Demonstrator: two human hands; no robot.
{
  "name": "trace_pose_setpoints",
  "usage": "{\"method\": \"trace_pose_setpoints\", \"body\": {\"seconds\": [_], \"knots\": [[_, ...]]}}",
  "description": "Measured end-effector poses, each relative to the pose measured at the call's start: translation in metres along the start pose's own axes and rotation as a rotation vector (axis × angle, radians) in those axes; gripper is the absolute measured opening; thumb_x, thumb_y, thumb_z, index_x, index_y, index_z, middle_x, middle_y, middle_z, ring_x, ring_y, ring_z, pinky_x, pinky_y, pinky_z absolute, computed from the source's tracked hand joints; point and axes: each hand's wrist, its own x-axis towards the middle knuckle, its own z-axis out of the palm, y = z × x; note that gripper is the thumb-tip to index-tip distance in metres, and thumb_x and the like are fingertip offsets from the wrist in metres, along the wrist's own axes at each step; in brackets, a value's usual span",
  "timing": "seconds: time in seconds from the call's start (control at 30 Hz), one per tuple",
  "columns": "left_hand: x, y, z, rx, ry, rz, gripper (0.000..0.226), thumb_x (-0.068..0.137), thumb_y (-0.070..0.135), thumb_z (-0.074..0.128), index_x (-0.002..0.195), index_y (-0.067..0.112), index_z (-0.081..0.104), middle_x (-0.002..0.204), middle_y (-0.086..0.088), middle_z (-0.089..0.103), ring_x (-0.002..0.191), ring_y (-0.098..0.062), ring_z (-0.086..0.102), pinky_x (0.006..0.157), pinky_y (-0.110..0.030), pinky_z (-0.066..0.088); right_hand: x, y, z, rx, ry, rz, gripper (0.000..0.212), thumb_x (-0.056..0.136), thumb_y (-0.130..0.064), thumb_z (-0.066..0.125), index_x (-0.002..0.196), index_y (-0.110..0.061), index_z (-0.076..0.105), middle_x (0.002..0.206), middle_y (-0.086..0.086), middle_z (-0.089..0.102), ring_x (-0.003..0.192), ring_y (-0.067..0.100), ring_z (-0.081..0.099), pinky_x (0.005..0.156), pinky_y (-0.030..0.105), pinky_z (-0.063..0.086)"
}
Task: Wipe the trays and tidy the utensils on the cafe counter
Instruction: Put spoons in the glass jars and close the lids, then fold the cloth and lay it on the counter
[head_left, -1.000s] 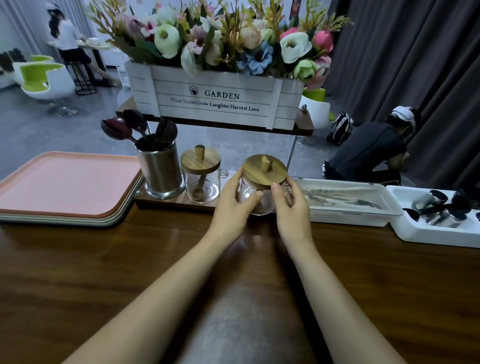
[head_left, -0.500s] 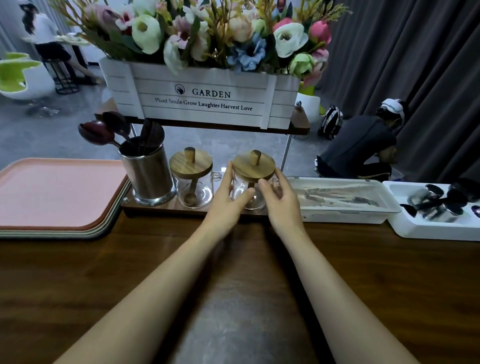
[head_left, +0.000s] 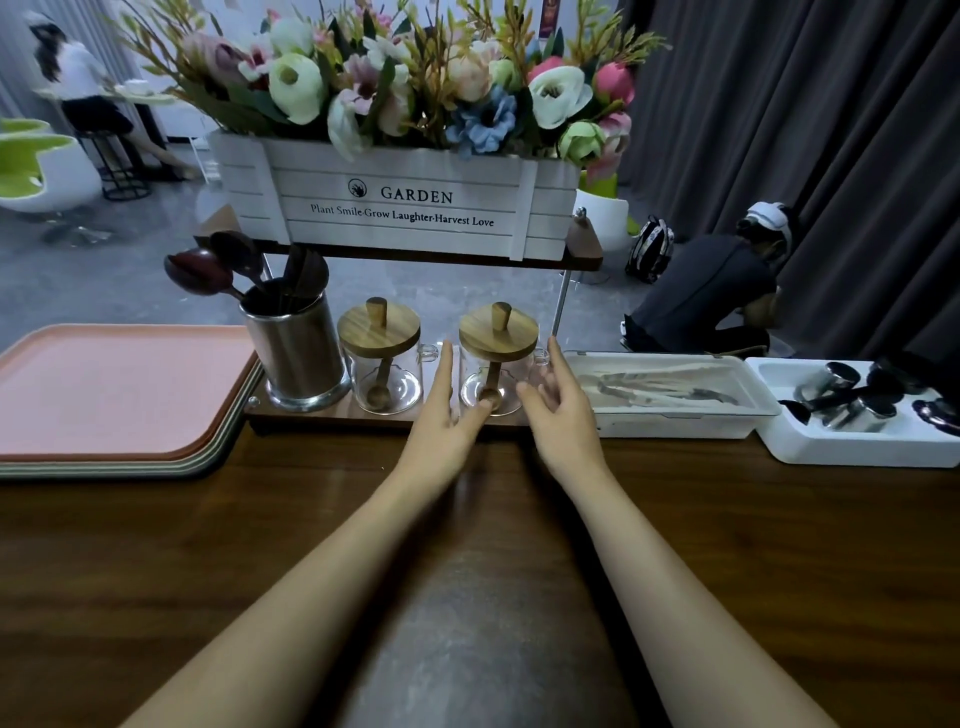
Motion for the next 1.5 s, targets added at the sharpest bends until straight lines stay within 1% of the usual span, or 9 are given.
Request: {"method": "trace_pose_setpoints", "body": {"seconds": [0.07, 0.13, 0.3, 0.4, 0.6, 0.87, 1.07, 1.33, 1.5], "knots": [[-0.013, -0.005, 0.000, -0.015, 0.037, 0.000, 0.080, 0.102, 0.024, 0.061, 0.159, 0.042, 0.008, 0.152, 0.027, 0.018, 0.149, -0.004, 0.021, 0.120, -0.028, 0.025, -0.014, 0.001, -0.006, -0.002, 0.008, -0.003, 0.068, 0.100, -0.028, 0.061, 0.157, -0.036, 0.026, 0.160, -0.006, 0.037, 0.144, 0.009, 0.038, 0.115, 0.027, 0.035], [-0.027, -0.009, 0.001, -0.027, 0.053, -0.003, 0.077, 0.100, 0.028, 0.063, 0.158, 0.044, 0.015, 0.160, 0.022, 0.023, 0.150, -0.005, 0.025, 0.124, -0.037, 0.026, -0.032, 0.001, -0.014, -0.007, 0.018, -0.021, 0.062, 0.101, -0.023, 0.059, 0.156, -0.034, 0.033, 0.158, -0.009, 0.039, 0.142, 0.004, 0.039, 0.106, 0.011, 0.038], [-0.061, -0.017, 0.014, -0.042, 0.031, -0.015, 0.065, 0.100, 0.021, 0.064, 0.150, 0.045, 0.030, 0.154, 0.015, 0.041, 0.143, -0.002, 0.038, 0.117, -0.023, 0.031, -0.084, 0.008, -0.037, -0.062, 0.075, 0.024, 0.050, 0.101, -0.021, 0.059, 0.148, -0.032, 0.048, 0.141, -0.012, 0.055, 0.121, -0.015, 0.050, 0.089, 0.000, 0.040], [-0.079, -0.027, 0.026, 0.011, 0.010, -0.029, 0.055, 0.097, 0.031, 0.065, 0.144, 0.048, 0.041, 0.150, 0.013, 0.049, 0.139, -0.001, 0.042, 0.120, -0.030, 0.032, -0.115, 0.012, -0.054, -0.111, 0.101, 0.054, 0.044, 0.101, -0.023, 0.059, 0.142, -0.034, 0.053, 0.129, -0.017, 0.060, 0.112, -0.023, 0.050, 0.088, -0.001, 0.040], [-0.128, -0.017, 0.086, 0.003, -0.147, -0.016, 0.050, 0.100, 0.021, 0.063, 0.145, 0.037, 0.049, 0.144, 0.016, 0.055, 0.134, 0.004, 0.047, 0.117, -0.025, 0.035, -0.175, 0.022, -0.115, -0.185, 0.203, 0.112, 0.030, 0.101, -0.025, 0.057, 0.128, -0.038, 0.062, 0.118, -0.020, 0.065, 0.111, -0.015, 0.056, 0.095, 0.012, 0.048], [-0.171, 0.008, 0.205, -0.055, -0.244, 0.028, 0.051, 0.093, 0.035, 0.063, 0.142, 0.042, 0.051, 0.143, 0.017, 0.056, 0.134, 0.004, 0.049, 0.115, -0.029, 0.040, -0.234, 0.036, -0.226, -0.196, 0.259, 0.136, 0.027, 0.102, -0.026, 0.056, 0.125, -0.039, 0.063, 0.114, -0.026, 0.064, 0.109, -0.017, 0.056, 0.092, 0.009, 0.047], [-0.205, 0.025, 0.308, -0.085, -0.238, -0.009, 0.046, 0.101, 0.018, 0.061, 0.139, 0.043, 0.052, 0.142, 0.015, 0.058, 0.131, 0.004, 0.052, 0.113, -0.030, 0.042, -0.267, 0.057, -0.331, -0.182, 0.275, 0.168, 0.027, 0.102, -0.026, 0.057, 0.126, -0.034, 0.065, 0.114, -0.024, 0.064, 0.107, -0.018, 0.057, 0.088, 0.006, 0.047], [-0.213, 0.036, 0.399, -0.008, -0.350, 0.052, 0.044, 0.101, 0.029, 0.062, 0.142, 0.041, 0.054, 0.141, 0.022, 0.057, 0.134, 0.004, 0.049, 0.116, -0.035, 0.040, -0.292, 0.073, -0.430, -0.200, 0.404, 0.198, 0.030, 0.102, -0.032, 0.055, 0.131, -0.035, 0.062, 0.122, -0.023, 0.062, 0.113, -0.016, 0.055, 0.093, 0.008, 0.046], [-0.211, 0.047, 0.454, 0.072, -0.437, 0.124, 0.041, 0.101, 0.029, 0.060, 0.140, 0.042, 0.055, 0.140, 0.027, 0.055, 0.132, 0.012, 0.045, 0.109, -0.016, 0.036, -0.323, 0.074, -0.492, -0.381, 0.548, 0.136, 0.030, 0.101, -0.029, 0.058, 0.129, -0.031, 0.066, 0.126, -0.017, 0.066, 0.118, -0.004, 0.058, 0.099, 0.016, 0.046]]}}
